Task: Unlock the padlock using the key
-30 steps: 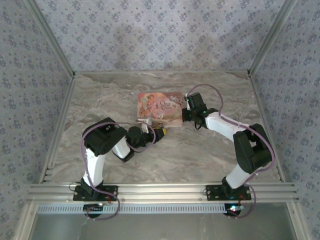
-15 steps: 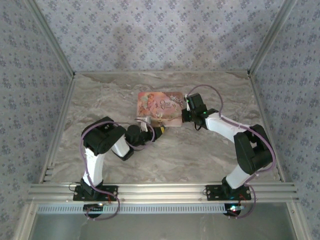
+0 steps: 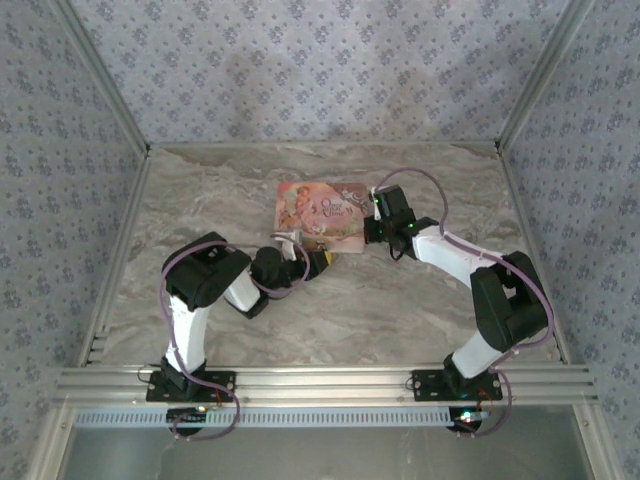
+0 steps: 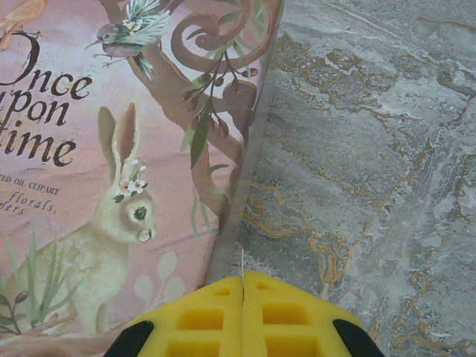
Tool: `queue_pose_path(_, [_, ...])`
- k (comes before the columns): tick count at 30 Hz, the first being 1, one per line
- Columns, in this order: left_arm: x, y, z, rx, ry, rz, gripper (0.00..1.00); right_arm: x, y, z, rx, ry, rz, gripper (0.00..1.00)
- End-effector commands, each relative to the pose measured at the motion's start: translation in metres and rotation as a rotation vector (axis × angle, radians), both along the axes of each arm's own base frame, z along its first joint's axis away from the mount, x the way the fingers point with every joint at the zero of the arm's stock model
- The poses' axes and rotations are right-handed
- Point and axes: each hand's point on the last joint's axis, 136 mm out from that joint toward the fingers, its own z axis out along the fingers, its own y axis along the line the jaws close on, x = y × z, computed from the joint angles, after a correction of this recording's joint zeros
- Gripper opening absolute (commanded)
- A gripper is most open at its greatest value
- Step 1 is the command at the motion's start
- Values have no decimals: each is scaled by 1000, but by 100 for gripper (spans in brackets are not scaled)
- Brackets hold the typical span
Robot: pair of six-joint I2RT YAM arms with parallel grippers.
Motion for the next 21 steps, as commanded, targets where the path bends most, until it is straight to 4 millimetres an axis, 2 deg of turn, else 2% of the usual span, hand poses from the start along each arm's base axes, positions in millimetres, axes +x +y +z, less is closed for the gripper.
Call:
queue_pose_path(1, [-4,-5,-21,7,109,-33,49,-2,2,8,15,-21,4,0])
queue_pose_path(8, [-7,-18,-17,-26,99,-84,52,-1,5,6,20,-17,14,0])
queue_pose_path(16, [-8,-13,-22,-22,106,-65,52,-4,12,5,48,-12,46,0])
queue_pose_path(21, [-7,-13,-24,-25,97,-57,58,-5,12,4,44,-9,46,0])
